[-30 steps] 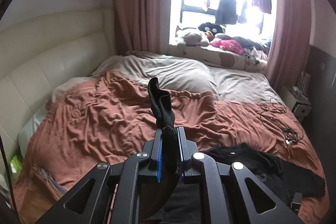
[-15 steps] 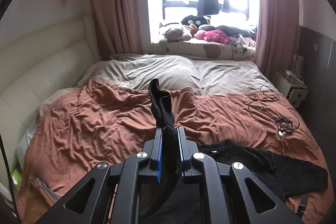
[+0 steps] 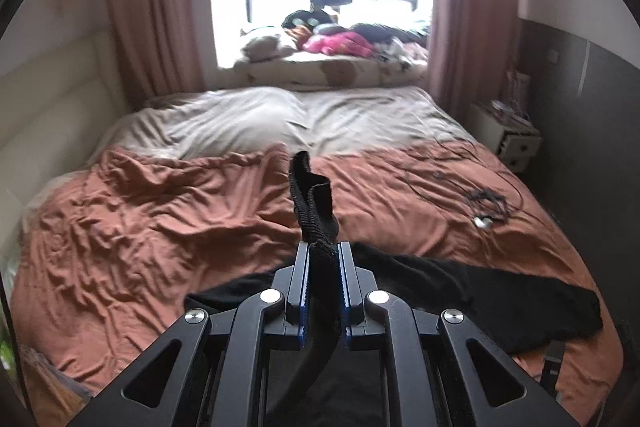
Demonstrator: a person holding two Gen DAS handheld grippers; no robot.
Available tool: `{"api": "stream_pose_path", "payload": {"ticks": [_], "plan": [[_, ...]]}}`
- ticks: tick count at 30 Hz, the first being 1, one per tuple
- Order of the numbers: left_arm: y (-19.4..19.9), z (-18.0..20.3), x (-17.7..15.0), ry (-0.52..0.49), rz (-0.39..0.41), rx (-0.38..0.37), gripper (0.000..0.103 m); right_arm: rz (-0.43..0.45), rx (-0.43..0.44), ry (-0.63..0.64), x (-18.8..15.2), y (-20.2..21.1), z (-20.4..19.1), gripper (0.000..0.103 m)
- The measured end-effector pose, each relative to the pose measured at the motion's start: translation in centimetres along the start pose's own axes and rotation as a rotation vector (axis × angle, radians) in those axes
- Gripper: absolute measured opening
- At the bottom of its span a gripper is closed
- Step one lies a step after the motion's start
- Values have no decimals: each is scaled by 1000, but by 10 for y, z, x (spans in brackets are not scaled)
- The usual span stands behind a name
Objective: Fold small clothes
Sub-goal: 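Lift the sleeve with the left tool and lay it across the shirt body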
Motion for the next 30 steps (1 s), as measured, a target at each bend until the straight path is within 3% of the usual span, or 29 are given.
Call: {"api": "stream_pose_path", "payload": {"ticks": [13, 19, 22, 25, 27, 29, 30], "plan": [[-92, 62, -70, 38, -156, -176, 13, -29, 21, 22, 13, 14, 25, 70], [-131, 88, -104, 73, -222, -244, 13, -57, -19, 19, 16, 7, 38, 70], [-147, 105, -118, 87, -260, -295, 13, -67, -43, -7, 17, 5, 47, 70], [-155, 127, -130, 90, -313, -413, 15, -80, -36, -51, 17, 5, 54, 70], [-152, 136, -131, 64, -325, -450, 29, -83, -22, -55, 17, 5, 54, 70], [-143, 133, -127, 29, -309, -428, 65, -78, -28, -51, 18, 5, 56, 70], [-137, 127, -123, 12, -287, -409, 69, -78, -25, -55, 19, 4, 56, 70]]}}
Point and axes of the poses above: each gripper's, at about its wrist camera, not at the fingertips, and y roughly against the way its jaws point, z to its right, x to its top, the point moved 8 cm from there along -y, roughly the way its jaws point, and after that the axes turned 12 degrees about -x, right-handed, at the moved point
